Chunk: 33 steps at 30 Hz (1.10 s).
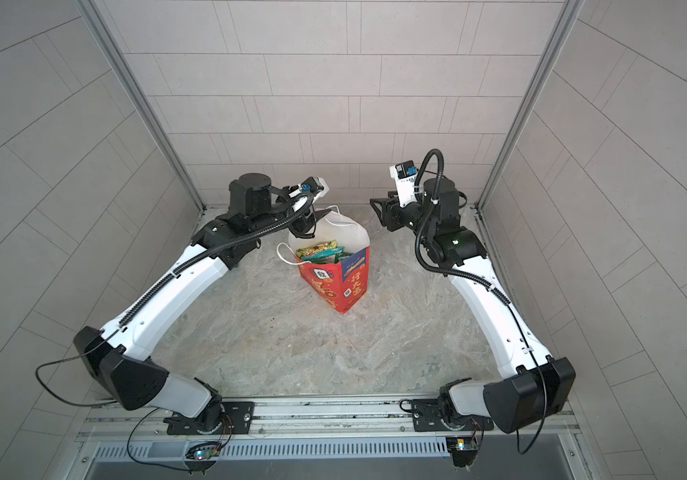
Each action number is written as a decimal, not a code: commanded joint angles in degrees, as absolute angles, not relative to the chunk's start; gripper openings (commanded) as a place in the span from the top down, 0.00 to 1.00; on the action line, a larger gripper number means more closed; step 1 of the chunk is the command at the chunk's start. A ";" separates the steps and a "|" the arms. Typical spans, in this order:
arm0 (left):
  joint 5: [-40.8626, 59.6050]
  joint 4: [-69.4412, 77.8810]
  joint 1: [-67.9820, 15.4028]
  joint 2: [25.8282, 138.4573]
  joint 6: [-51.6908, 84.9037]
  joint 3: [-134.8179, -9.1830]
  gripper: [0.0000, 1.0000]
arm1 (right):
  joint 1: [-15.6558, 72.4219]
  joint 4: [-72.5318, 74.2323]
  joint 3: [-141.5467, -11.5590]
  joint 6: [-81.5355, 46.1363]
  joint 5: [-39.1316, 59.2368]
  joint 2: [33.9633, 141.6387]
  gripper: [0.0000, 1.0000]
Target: Take the snacks out of the paper bag
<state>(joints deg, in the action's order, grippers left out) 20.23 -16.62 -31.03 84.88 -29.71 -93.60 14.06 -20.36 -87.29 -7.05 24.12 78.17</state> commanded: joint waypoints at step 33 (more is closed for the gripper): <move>14.93 -5.54 -29.49 70.87 -20.39 -76.27 0.46 | 21.50 -51.28 -115.15 8.00 18.56 108.52 1.00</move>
